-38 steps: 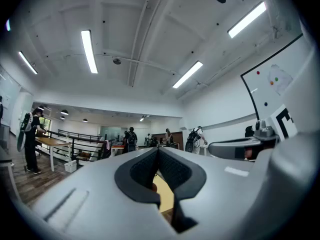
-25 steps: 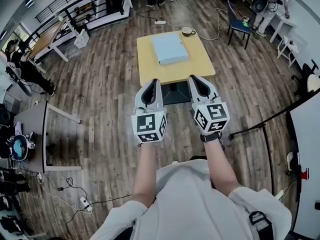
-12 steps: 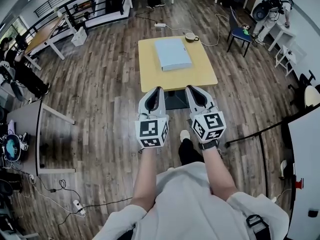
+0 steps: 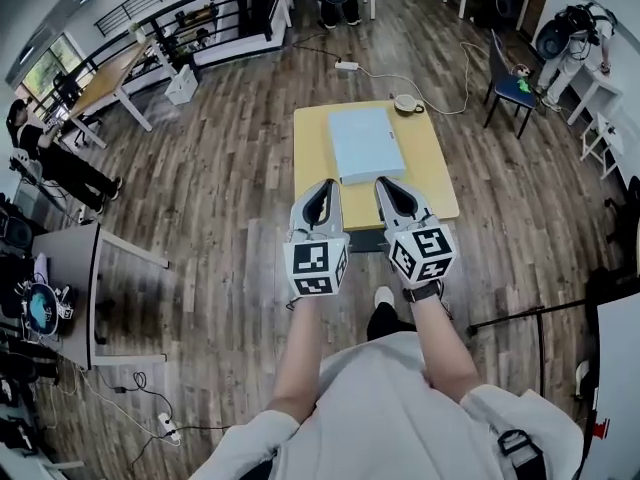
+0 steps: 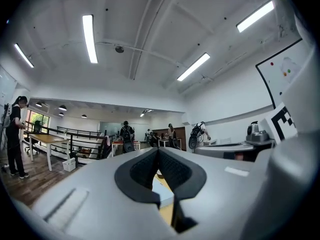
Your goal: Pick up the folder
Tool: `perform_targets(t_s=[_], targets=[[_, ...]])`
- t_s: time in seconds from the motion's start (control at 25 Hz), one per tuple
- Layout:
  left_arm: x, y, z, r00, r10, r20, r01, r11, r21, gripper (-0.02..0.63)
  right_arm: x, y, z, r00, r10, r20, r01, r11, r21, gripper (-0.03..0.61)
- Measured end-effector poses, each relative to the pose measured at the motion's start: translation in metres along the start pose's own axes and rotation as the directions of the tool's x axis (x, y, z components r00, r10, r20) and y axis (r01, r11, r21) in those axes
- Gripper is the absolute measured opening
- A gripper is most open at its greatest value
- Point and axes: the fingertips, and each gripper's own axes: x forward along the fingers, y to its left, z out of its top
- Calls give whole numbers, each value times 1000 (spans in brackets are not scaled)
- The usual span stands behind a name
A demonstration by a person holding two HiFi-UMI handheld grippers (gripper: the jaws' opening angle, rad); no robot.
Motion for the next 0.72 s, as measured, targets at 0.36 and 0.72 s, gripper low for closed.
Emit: perform_targets(t_s=[0.36,0.72], targets=[[137,22,-5,998,66,-5,-66,998,-23,11,95,-101,10,998,65,3,-65,998,-7,12],[201,50,-72,984,77,-158,-87,995,-56,11,156,-174,-69,985,70,-156,-43,984,171,12]])
